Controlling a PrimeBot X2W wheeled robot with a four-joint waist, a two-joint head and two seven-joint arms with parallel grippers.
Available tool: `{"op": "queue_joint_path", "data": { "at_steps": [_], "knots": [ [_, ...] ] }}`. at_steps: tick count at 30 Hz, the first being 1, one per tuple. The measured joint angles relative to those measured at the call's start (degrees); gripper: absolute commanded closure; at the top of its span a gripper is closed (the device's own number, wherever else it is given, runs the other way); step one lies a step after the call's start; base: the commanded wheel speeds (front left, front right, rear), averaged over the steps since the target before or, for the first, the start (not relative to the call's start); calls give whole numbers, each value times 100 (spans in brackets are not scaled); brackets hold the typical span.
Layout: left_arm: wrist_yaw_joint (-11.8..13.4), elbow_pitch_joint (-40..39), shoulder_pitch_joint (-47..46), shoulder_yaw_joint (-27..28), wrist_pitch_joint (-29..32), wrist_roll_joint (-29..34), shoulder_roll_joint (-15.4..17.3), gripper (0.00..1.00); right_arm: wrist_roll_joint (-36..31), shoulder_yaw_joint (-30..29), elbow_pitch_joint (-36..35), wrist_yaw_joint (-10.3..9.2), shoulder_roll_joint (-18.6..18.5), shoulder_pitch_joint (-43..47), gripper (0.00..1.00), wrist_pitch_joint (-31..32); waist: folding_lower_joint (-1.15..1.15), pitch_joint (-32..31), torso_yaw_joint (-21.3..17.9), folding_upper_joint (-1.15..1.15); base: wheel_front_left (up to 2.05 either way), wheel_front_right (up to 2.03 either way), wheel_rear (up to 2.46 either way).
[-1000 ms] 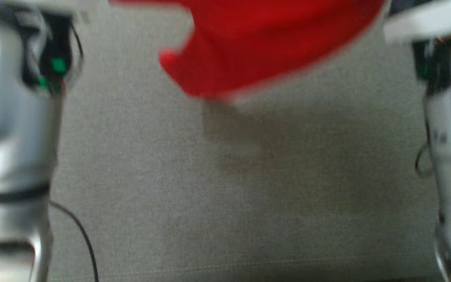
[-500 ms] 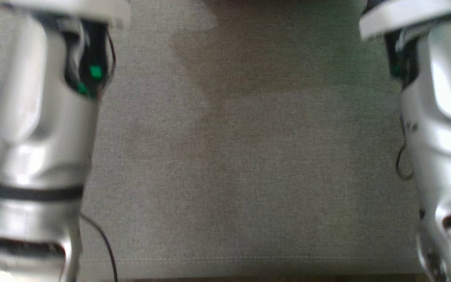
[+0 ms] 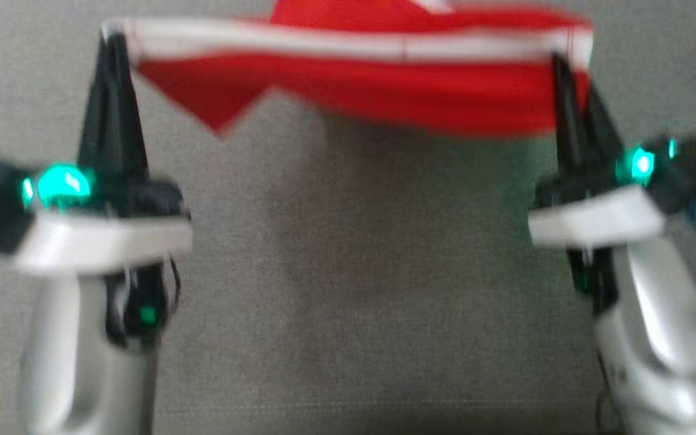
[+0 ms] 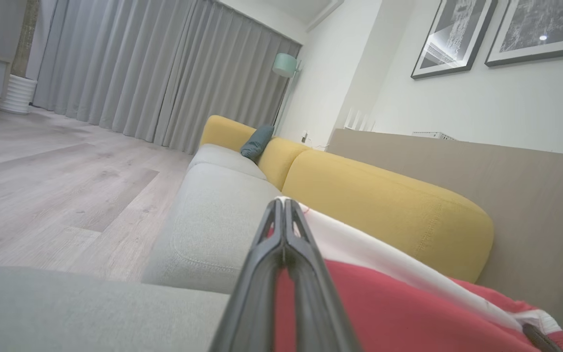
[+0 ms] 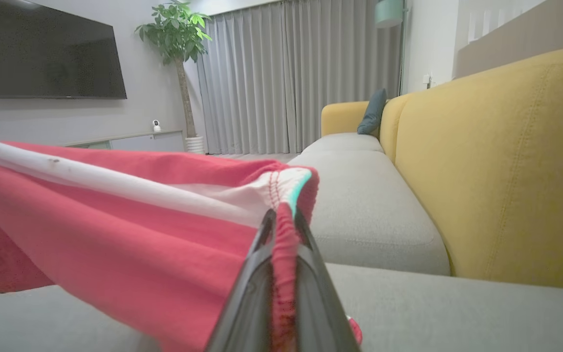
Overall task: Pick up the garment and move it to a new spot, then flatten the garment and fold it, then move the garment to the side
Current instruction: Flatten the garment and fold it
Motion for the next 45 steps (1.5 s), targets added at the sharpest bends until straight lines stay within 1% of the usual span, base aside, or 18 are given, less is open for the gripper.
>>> {"op": "queue_joint_path", "data": {
  "at_steps": [5, 9, 13, 16, 18, 19, 21, 25, 29, 32, 36, 40, 45],
  "knots": [
    [0, -876, 1157, 8, 0, 96, -91, 100, 58, -34, -844, 0, -44, 1265, 100, -1, 0, -345, 28, 0, 0, 0, 0],
    [64, -1403, 2063, -96, 0, 115, -96, 100, 58, -51, -1265, 0, -48, 2066, 100, -1, 0, -584, -10, 0, 0, 0, 0],
    [119, -1690, 2665, -343, 0, 204, -92, 100, 152, -52, -1488, 0, -56, 2679, 100, -1, 0, -689, -137, 0, 0, 0, 0],
    [165, -1693, 2742, -423, 0, 200, -90, 100, 215, -56, -1481, 0, -51, 2908, 100, 0, 0, -703, -261, 0, 0, 0, 0],
    [158, -1348, 2614, -414, 0, 170, -89, 100, 296, -76, -1328, 0, -8, 2913, 100, 0, 0, -669, -383, 0, 0, 0, 0],
    [158, -1348, 2614, -414, 0, 170, -89, 100, 296, -76, -1328, 0, -8, 2913, 100, 0, 0, -669, -383, 0, 0, 0, 0],
    [155, -954, 2372, -398, 1, 175, -79, 100, 336, -66, -1167, 0, 48, 2871, 100, 0, 0, -634, -463, 0, 0, 0, 0],
    [89, 93, 1451, -401, 2, 233, 7, 100, 396, -35, -742, 0, 186, 2643, 100, 1, 0, -512, -606, 0, 0, 0, 0],
    [1, 1118, 438, -464, 4, 436, 116, 100, 409, -8, -365, 0, 264, 2151, 100, 2, 0, -328, -747, 0, 0, 0, 0],
    [-2, 1792, -188, -539, 3, 566, 159, 100, 447, 44, -185, 0, 289, 1791, 100, 2, 0, -150, -844, 0, 0, 0, 0],
    [-5, 2627, -874, -593, 1, 704, 164, 100, 708, 109, 14, 0, 291, 1478, 100, 2, 1, 110, -946, 0, 0, 0, 0],
    [-43, 3294, -1434, -605, 1, 856, 164, 100, 802, 157, 153, 0, 291, 1274, 100, 2, 1, 362, -1012, 0, 0, 0, 0],
    [-40, 3860, -2040, -612, 1, 1026, 159, 100, 907, 266, 238, 0, 291, 1009, 100, 2, 2, 631, -1064, 0, 0, 0, 0]
  ]
}}
